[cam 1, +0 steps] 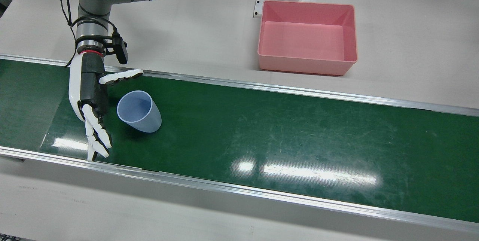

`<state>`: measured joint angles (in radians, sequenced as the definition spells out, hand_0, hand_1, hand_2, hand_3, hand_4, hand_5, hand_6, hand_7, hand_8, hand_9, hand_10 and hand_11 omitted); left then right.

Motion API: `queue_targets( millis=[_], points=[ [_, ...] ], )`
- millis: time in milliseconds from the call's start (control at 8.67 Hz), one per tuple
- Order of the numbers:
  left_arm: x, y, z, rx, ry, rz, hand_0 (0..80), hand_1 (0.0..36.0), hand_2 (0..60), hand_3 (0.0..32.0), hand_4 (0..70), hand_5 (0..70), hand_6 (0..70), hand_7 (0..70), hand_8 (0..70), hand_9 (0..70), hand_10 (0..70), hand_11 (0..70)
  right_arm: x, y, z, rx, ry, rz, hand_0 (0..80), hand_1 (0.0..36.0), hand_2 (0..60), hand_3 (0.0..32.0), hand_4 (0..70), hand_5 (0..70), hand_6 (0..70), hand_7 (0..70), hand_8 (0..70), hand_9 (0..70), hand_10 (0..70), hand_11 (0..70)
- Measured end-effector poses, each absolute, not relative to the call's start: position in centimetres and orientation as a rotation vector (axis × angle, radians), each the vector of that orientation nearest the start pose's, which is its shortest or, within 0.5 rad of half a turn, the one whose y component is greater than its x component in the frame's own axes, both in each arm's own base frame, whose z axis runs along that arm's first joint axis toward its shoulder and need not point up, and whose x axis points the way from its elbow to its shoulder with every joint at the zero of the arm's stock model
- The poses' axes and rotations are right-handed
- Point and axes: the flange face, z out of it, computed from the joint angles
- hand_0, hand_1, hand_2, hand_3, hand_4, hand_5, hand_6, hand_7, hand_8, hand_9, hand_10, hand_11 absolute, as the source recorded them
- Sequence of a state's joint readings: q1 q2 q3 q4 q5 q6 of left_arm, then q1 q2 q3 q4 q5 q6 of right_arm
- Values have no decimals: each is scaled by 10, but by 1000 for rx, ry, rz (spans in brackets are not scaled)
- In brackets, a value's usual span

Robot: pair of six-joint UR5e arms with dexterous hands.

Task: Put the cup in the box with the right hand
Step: 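Close the right hand fingers around the blue cup on the belt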

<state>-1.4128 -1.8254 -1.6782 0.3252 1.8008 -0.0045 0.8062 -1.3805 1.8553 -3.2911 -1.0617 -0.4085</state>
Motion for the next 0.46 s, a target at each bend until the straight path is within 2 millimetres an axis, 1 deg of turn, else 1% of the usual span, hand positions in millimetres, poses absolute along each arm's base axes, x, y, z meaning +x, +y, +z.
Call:
queue_targets(
  millis=[115, 231, 346, 462],
  points=[
    [-19, -585, 531, -398, 2046, -1973, 0, 0, 0, 0, 0, 0, 0, 0, 0, 0, 0, 0, -246, -518, 467, -17, 2769, -2021, 447, 149, 169, 0, 0, 37, 51, 208, 0, 45, 0, 0],
    [-19, -585, 531, -398, 2046, -1973, 0, 0, 0, 0, 0, 0, 0, 0, 0, 0, 0, 0, -247, -517, 468, -15, 2770, -2023, 462, 248, 484, 0, 0, 53, 54, 199, 0, 44, 0, 0],
    [-19, -585, 531, -398, 2046, -1973, 0, 0, 0, 0, 0, 0, 0, 0, 0, 0, 0, 0, -248, -517, 468, -14, 2771, -2025, 447, 342, 600, 0, 0, 69, 69, 240, 37, 100, 0, 14],
    [-19, -585, 531, -398, 2046, -1973, 0, 0, 0, 0, 0, 0, 0, 0, 0, 0, 0, 0, -248, -517, 468, -15, 2770, -2027, 447, 360, 600, 0, 0, 83, 93, 328, 92, 187, 14, 47]
  ],
)
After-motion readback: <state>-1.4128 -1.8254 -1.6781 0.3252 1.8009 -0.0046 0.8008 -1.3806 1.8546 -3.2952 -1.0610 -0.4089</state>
